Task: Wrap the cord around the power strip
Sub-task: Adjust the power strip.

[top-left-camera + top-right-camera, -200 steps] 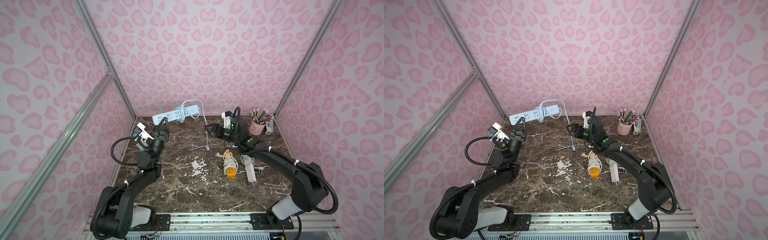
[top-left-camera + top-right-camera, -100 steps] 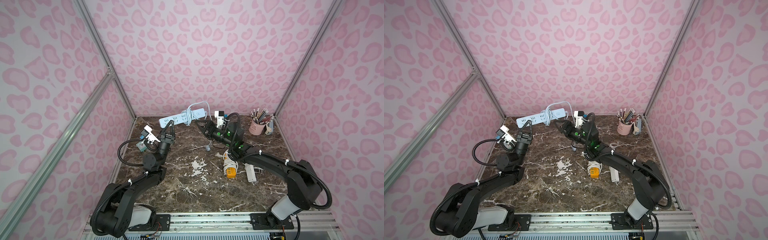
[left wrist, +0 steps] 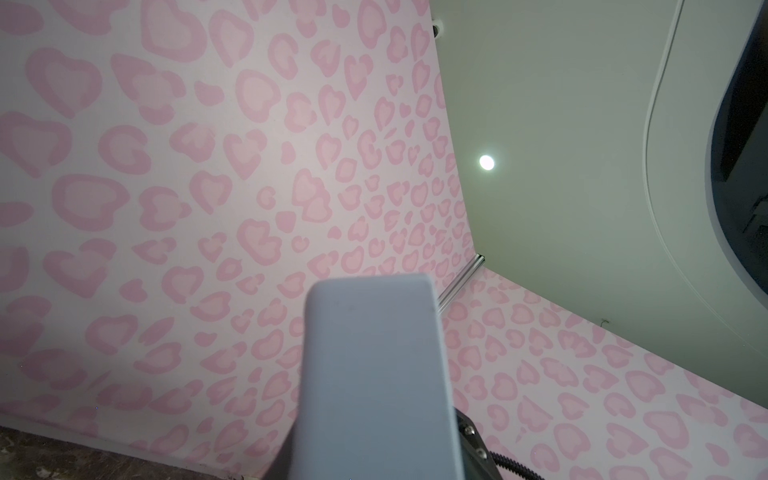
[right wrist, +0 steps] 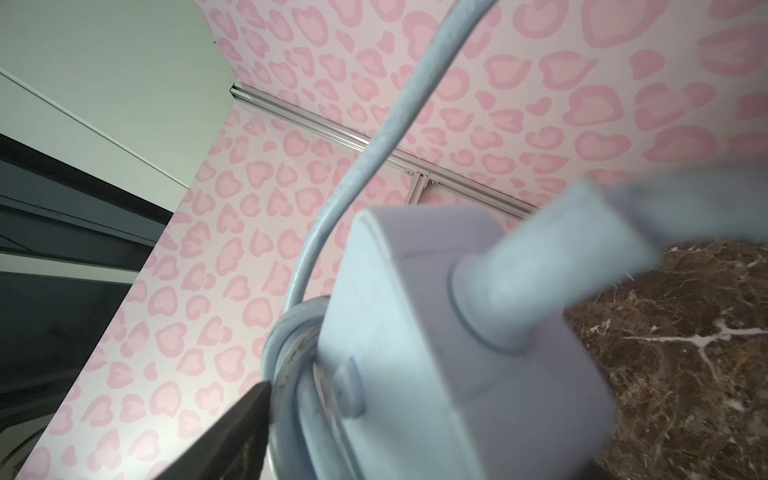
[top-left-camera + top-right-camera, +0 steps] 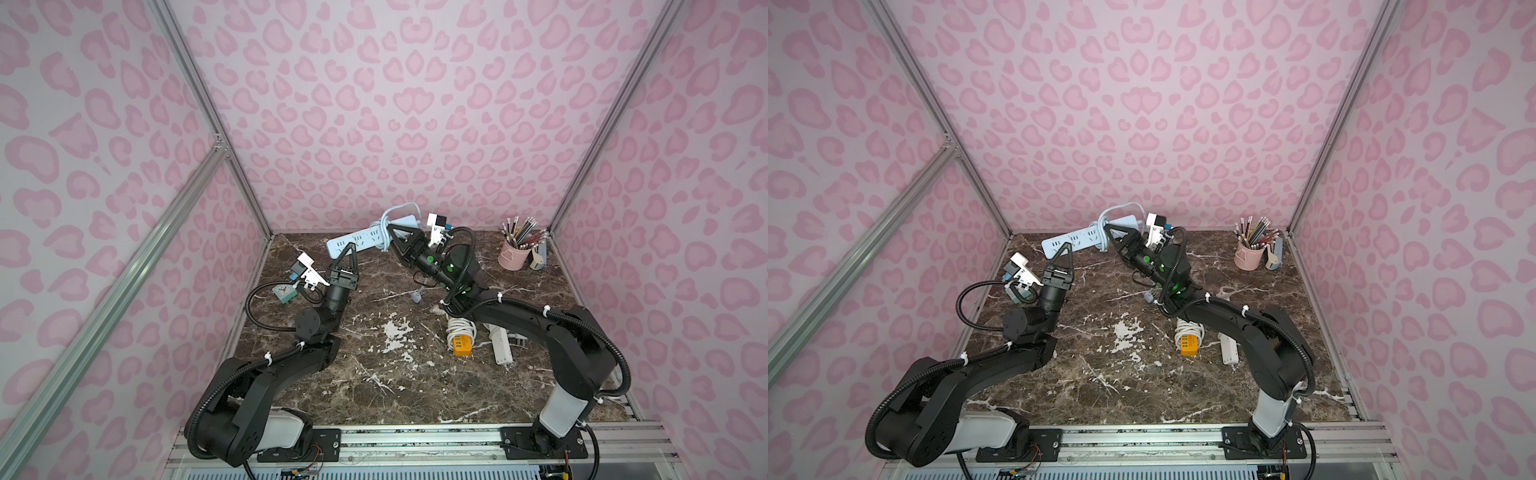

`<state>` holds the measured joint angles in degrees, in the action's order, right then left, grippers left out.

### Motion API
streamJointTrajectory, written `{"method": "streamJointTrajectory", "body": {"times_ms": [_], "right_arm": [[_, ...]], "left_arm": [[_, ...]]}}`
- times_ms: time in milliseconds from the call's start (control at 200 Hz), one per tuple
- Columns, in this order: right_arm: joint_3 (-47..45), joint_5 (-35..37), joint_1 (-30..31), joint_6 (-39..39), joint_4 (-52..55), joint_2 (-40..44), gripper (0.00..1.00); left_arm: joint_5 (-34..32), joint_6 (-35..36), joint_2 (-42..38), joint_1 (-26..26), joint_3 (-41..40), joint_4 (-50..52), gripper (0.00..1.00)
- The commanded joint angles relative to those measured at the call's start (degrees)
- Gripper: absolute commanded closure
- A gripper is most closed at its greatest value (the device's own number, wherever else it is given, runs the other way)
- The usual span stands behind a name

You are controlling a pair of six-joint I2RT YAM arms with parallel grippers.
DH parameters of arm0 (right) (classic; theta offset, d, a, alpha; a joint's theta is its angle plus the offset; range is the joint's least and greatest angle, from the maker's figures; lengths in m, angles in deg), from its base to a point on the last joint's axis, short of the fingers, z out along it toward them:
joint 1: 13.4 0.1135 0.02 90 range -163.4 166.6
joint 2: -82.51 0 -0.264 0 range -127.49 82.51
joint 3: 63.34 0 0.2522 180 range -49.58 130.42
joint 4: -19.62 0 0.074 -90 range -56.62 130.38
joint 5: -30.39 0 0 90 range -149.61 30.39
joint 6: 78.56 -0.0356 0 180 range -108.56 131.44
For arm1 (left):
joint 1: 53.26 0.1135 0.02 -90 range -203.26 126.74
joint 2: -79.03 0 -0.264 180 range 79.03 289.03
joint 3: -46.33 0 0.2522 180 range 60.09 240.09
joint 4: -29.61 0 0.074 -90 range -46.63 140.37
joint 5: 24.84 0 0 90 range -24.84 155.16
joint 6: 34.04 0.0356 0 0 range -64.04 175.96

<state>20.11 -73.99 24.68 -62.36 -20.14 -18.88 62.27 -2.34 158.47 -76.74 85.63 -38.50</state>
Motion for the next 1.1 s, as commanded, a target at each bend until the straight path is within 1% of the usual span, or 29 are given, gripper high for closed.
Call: {"method": "streamJointTrajectory", "body": {"times_ms": [0,55,115,175,245,295,375,415,455,515,525,540,560,615,640,670,725,780,865,940,1010,1095], "right_arm": [[1.63,0.76,-0.03,-0.46,-3.93,-1.18,0.17],[2.09,1.31,-0.01,-0.08,-3.64,-1.52,0.18],[2.59,1.81,-0.03,1.05,-3.68,-1.93,0.21],[3.38,2.26,0.03,2.35,-2.41,-2.28,0.22],[3.36,2.78,0.06,3.60,-3.34,-2.79,0.22],[3.52,2.52,0.04,4.33,-3.64,-3.21,0.26],[3.00,2.29,-0.11,5.40,-4.46,-3.47,0.35],[2.61,2.20,-0.20,5.51,-4.97,-3.56,0.39],[1.95,2.07,-0.37,5.43,-5.89,-3.69,0.45],[0.83,1.81,-0.74,5.19,-7.61,-3.69,0.53],[0.58,1.70,-0.80,5.10,-7.89,-3.68,0.54],[0.38,1.57,-1.00,5.02,-8.21,-3.68,0.56],[0.08,1.19,-1.25,4.92,-8.66,-3.66,0.58],[-0.50,-0.01,-1.92,5.05,-9.27,-3.49,0.62],[-0.68,-0.73,-2.25,5.36,-9.32,-3.37,0.63],[-0.86,-1.79,-2.63,5.88,-9.07,-3.22,0.63],[-0.80,-4.34,-3.40,7.57,-7.77,-2.96,0.63],[-0.79,-7.36,-4.17,8.93,-6.53,-2.94,0.64],[-1.69,-11.57,-5.92,9.44,-7.36,-3.12,0.65],[-2.18,-14.30,-7.85,8.19,-9.37,-3.40,0.67],[-1.23,-18.32,-8.78,8.07,-10.27,-3.81,0.68],[-0.39,-22.53,-8.36,9.57,-8.79,-4.00,0.68]], "left_arm": [[2.54,-1.20,0.01,-0.75,-0.22,-4.67,0.97],[2.89,-1.08,0.27,-1.16,-0.38,-4.61,0.97],[2.96,-1.16,0.52,-1.92,-0.56,-4.58,0.97],[4.04,-0.76,0.97,-2.64,-0.31,-4.24,0.97],[5.05,-0.53,1.40,-3.38,-0.24,-3.87,0.97],[6.10,-0.56,1.59,-3.51,-0.35,-3.60,0.97],[7.41,-0.85,1.31,-3.52,-0.72,-2.94,0.94],[8.47,-0.76,0.94,-3.50,-0.83,-2.17,0.91],[10.02,-0.36,0.44,-3.50,-0.56,-0.76,0.85],[13.27,0.78,-0.78,-3.51,0.16,2.89,0.67],[13.99,1.03,-1.02,-3.48,0.29,3.76,0.66],[14.98,1.44,-1.38,-3.42,0.65,4.98,0.60],[16.45,1.98,-1.98,-3.37,1.21,7.58,0.55],[20.48,3.86,-3.91,-2.94,3.08,16.38,0.45],[22.14,4.95,-4.82,-2.60,3.99,21.66,0.40],[23.88,6.91,-6.05,-2.09,5.48,28.63,0.37],[24.96,10.77,-8.03,-1.17,8.42,43.37,0.31],[26.82,15.18,-9.50,-0.08,11.24,54.09,0.28],[30.45,19.37,-11.20,2.27,13.71,65.91,0.23],[34.10,22.49,-11.97,4.96,15.13,72.94,0.18],[36.84,25.74,-12.20,7.61,16.66,78.64,0.17],[41.13,29.01,-11.15,10.00,19.10,82.20,0.17]]}}
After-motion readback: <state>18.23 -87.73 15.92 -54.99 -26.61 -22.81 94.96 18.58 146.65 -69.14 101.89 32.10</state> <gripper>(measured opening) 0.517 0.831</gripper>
